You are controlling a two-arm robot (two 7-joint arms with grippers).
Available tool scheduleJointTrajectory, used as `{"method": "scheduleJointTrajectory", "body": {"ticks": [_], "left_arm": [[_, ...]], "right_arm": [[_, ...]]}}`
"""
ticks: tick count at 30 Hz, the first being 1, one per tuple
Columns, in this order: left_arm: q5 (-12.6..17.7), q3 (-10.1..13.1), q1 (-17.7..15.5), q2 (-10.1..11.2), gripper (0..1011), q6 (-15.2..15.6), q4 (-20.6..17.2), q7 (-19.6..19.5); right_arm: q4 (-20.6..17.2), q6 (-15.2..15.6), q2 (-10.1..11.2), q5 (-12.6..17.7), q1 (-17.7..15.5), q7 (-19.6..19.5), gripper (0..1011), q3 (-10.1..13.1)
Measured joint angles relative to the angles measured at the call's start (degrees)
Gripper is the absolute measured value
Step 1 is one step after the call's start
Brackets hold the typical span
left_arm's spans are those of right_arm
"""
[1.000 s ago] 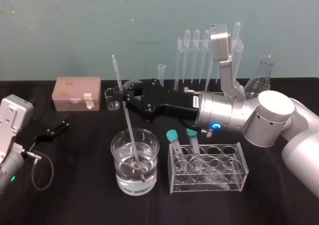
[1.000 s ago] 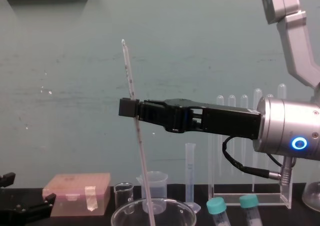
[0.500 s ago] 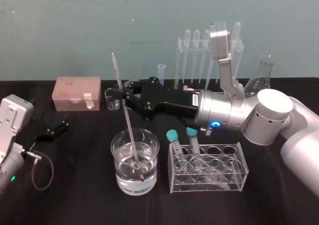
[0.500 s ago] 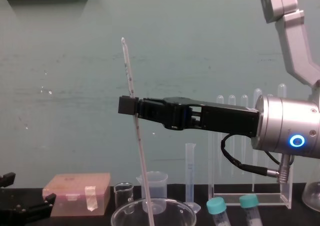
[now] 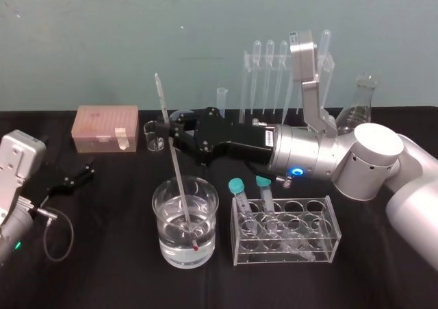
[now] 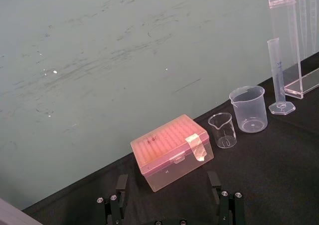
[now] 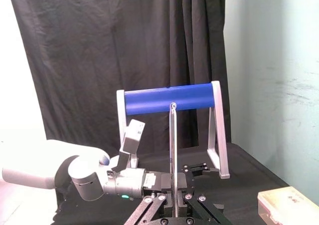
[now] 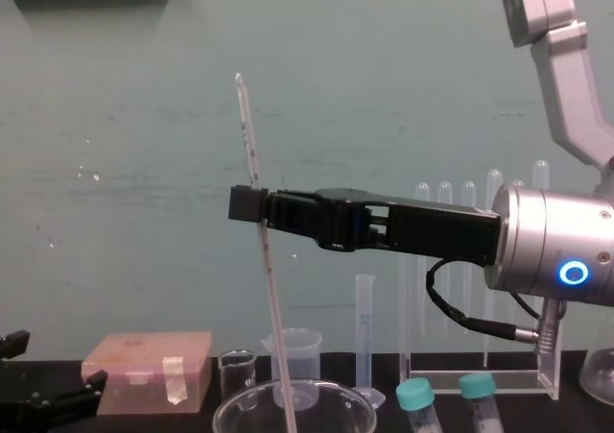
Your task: Hold the thermometer with one hand and immerse one end into the beaker, then reinsert it into the test tube rack.
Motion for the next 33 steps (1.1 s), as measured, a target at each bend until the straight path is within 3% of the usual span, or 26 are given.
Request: {"method": "scheduleJointTrajectory", "body": {"ticks": [33], "left_arm": [[0.0,0.0,0.0,0.0,1008,0.0,0.0,0.0]], "right_arm": [[0.73,0.01,-0.36,0.42,0.01,0.22,56,-0.21]]}}
